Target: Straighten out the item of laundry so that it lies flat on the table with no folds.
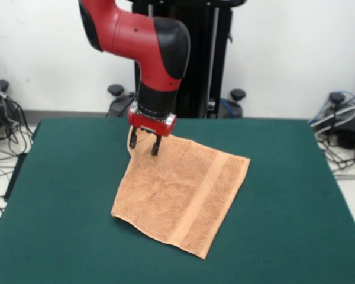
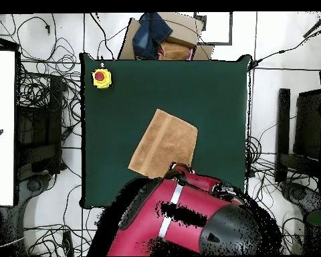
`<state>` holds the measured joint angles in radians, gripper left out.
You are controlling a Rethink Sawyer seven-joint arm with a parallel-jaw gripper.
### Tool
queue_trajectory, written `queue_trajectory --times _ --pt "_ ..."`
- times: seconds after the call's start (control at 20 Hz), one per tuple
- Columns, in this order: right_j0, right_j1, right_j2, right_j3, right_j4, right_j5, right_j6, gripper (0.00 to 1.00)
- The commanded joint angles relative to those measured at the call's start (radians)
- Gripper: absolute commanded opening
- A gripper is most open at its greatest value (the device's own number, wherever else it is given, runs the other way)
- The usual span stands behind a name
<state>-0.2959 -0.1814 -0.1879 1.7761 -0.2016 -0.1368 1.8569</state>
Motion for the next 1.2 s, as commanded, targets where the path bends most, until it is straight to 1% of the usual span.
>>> queue_trajectory --times 0.05,0.35,0.7,0.95,1.2 --pt "0.015 0.076 0.068 -0.150 0.065 -0.072 0.157 1.00" --pt "0.008 0.065 0.075 -0.150 0.056 -0.046 0.151 1.00" --pt "-0.002 0.085 0.083 -0.178 0.044 -0.060 0.145 1.00" --pt "-0.015 0.088 0.097 -0.206 0.030 -0.042 0.126 1.00" --pt "-0.041 0.043 0.132 -0.234 0.003 0.082 0.063 1.00"
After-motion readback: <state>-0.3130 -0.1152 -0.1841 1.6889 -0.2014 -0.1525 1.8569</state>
